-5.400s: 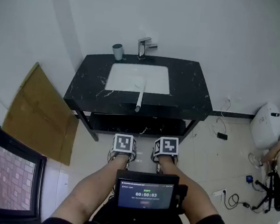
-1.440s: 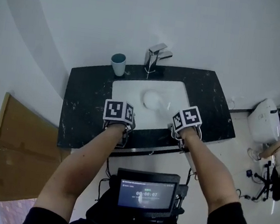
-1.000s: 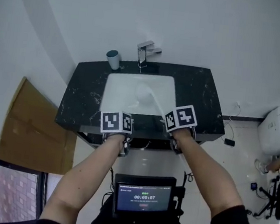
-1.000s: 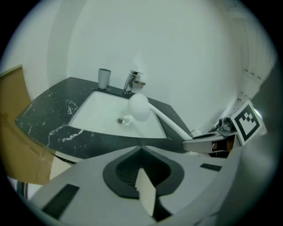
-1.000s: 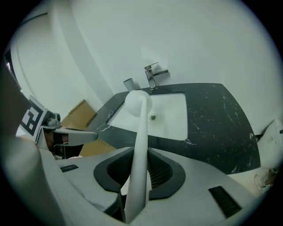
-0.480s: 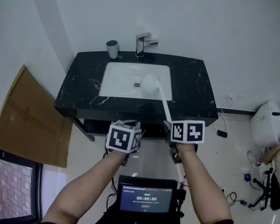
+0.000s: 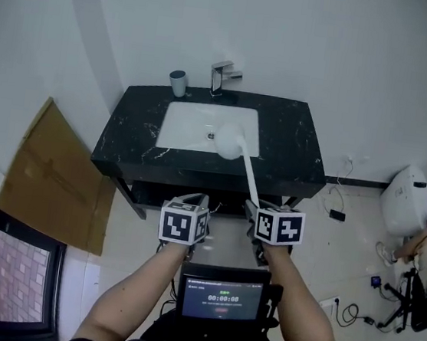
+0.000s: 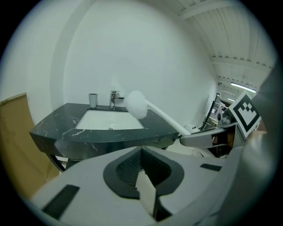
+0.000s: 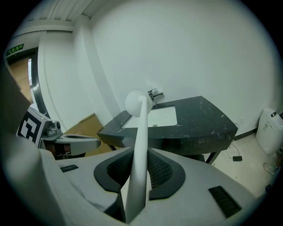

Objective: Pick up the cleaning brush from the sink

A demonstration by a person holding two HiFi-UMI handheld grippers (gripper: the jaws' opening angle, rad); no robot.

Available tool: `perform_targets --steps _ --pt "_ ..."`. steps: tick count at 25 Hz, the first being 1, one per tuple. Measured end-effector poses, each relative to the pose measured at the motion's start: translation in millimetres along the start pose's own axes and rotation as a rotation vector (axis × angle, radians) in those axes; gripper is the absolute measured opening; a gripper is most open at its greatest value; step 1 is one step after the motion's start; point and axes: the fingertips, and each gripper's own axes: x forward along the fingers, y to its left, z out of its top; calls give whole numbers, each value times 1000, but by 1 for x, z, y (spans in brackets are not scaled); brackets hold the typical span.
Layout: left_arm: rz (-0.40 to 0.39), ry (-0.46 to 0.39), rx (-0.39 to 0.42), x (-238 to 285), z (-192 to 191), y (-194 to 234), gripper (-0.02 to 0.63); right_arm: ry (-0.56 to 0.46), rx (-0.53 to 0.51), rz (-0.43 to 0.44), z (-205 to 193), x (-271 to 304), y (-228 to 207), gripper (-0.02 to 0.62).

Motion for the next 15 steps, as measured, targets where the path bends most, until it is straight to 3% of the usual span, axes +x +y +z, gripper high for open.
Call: perform_targets --steps 7,15 --pt "16 9 -3 5 -11 -12 0 -4 11 -8 -27 -6 -11 80" --pt "-9 44 -10 14 -27 -22 0 -11 37 -55 -28 -5 -17 80"
